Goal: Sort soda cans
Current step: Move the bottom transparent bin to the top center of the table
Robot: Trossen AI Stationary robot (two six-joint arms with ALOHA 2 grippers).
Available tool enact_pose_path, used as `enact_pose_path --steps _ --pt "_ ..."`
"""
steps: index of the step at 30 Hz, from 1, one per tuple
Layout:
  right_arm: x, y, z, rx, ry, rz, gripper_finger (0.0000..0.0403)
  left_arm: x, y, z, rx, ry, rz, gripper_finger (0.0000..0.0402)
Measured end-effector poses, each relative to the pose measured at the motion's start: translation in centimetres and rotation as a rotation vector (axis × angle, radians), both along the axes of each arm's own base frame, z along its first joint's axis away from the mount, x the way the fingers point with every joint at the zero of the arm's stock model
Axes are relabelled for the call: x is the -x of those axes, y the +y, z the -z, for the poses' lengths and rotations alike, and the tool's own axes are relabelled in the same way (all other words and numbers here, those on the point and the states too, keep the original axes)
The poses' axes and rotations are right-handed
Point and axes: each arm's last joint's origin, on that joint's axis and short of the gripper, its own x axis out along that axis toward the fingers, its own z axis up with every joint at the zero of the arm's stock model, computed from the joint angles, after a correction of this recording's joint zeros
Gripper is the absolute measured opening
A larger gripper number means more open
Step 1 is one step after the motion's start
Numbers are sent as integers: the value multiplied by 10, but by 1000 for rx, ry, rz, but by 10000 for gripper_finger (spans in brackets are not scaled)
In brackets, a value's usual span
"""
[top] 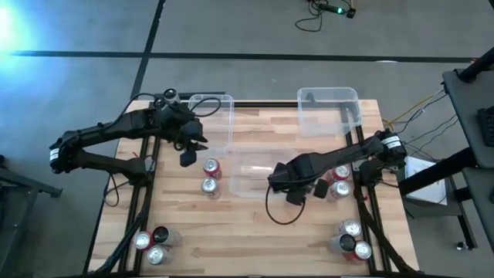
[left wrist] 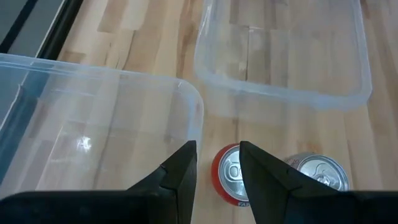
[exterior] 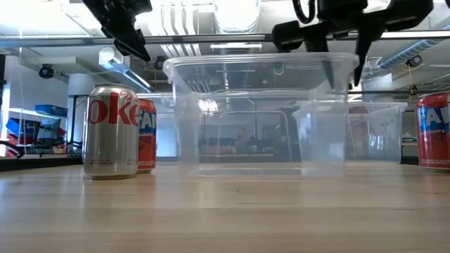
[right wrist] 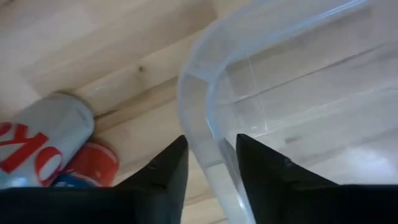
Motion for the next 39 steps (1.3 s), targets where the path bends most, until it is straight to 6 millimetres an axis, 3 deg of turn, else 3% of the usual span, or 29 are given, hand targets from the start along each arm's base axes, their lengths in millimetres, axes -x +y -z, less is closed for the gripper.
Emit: enact_pose_path --steps 9,17,22,30,35,39 --pt "10 13 -1 28 56 73 53 0 0 0 5 0 -11 106" --pt "16 29 -6 27 40 119 49 0 2 0 -26 9 -51 106" --pt "9 33 -24 -4 -40 243 46 0 2 0 -16 8 -62 106" --pt "-11 16 -62 -90 -193 608 45 0 2 0 -50 16 -29 106" --pt "-29 -11 -77 -138 -259 891 45 0 5 1 -104 38 -79 107" --pt "-50 -35 -77 -128 -295 1002 47 -3 7 5 -103 57 -81 116"
